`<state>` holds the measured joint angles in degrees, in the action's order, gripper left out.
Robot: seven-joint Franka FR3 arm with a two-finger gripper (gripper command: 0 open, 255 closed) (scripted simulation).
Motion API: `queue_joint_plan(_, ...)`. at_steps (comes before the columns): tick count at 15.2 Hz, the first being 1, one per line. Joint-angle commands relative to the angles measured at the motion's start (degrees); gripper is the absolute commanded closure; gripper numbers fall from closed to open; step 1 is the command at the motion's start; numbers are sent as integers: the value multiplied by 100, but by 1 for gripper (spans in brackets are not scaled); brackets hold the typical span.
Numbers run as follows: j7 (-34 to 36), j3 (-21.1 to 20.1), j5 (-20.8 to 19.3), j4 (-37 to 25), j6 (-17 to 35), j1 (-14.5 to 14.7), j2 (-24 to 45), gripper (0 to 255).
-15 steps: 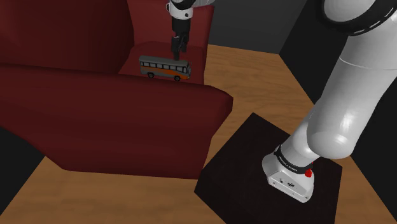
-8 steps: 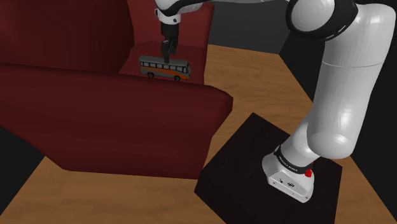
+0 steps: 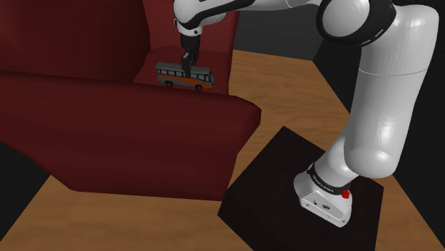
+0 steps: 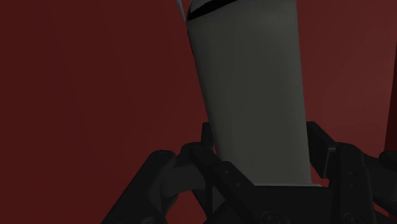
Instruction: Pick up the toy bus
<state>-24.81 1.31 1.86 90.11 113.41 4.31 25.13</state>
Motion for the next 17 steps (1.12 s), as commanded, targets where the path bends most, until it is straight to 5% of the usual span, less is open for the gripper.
queue_joint_plan(1,0,0,0,13,9,0,1,255)
queue_joint_plan(8,4,-1,0,-14,-4,2,15,255)
queue_joint_plan(17,19,3,-10,-463,-620,1,-151,255)
